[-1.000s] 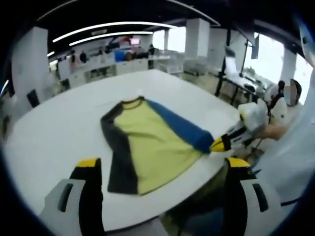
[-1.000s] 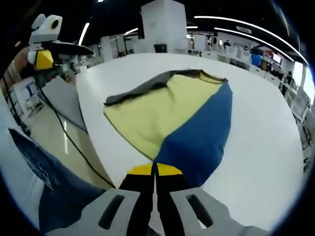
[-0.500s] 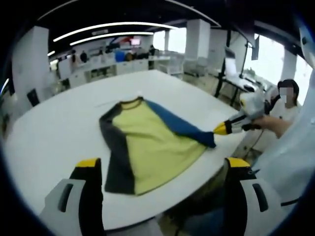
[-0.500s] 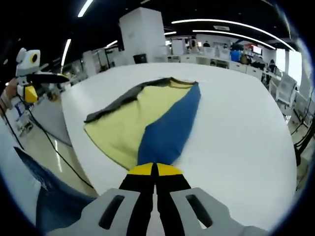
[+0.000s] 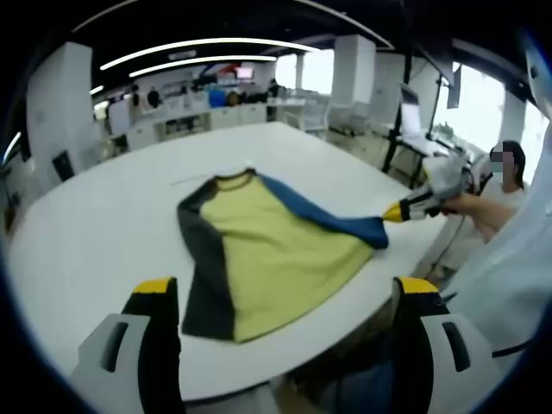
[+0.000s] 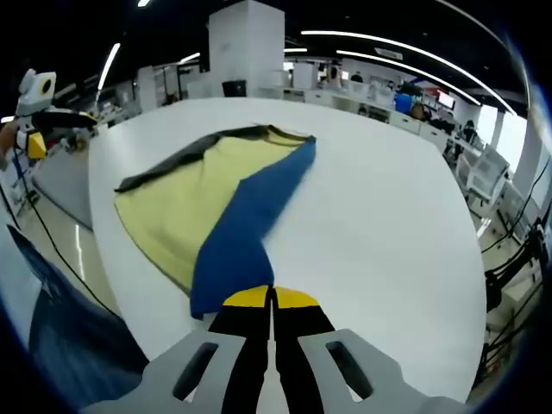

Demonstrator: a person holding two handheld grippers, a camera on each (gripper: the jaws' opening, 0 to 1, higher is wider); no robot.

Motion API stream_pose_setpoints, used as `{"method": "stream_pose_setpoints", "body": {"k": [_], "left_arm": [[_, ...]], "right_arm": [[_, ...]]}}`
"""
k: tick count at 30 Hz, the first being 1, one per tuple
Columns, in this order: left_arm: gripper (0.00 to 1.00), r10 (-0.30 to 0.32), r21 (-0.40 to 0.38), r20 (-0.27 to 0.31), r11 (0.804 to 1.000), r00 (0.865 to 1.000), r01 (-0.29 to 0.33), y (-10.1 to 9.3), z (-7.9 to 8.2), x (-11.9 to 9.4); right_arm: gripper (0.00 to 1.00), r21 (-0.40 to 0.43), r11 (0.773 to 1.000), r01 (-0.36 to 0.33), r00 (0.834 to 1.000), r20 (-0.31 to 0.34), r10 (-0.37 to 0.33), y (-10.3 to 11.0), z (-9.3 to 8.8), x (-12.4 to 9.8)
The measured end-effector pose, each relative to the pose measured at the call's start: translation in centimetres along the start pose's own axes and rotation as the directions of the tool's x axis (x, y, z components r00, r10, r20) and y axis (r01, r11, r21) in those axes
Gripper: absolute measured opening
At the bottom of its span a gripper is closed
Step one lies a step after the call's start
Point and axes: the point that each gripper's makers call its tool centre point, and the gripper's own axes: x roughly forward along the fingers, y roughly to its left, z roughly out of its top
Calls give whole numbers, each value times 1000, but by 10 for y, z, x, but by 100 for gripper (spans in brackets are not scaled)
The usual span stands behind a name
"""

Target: Fold the garment on the visible template until the final outline fits inside the template.

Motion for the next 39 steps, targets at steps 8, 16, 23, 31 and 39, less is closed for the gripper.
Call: {"method": "stream_pose_setpoints", "body": {"k": [8,16,23,31,39], "left_arm": [[100,12,-9,5,1000,1000,-12,-4,3,2],[100,28,-18,4,999,1000,-28,-7,4,3],[100,44,-26,4,999,999,-44,-12,4,4],[99,67,-40,8,997,998,-66,-14,4,3],[99,87,-50,0,995,996,-87,-15,6,6]], "right_arm": [[1,-58,997,46,998,-49,-49,-43,-12,-1],[1,-146,986,84,990,-101,-99,-75,-20,1],[1,-176,981,82,987,-121,-105,-90,-21,3],[1,-196,975,108,983,-128,-135,-122,-19,5],[1,-213,968,132,975,-149,-166,-157,-22,7]]}}
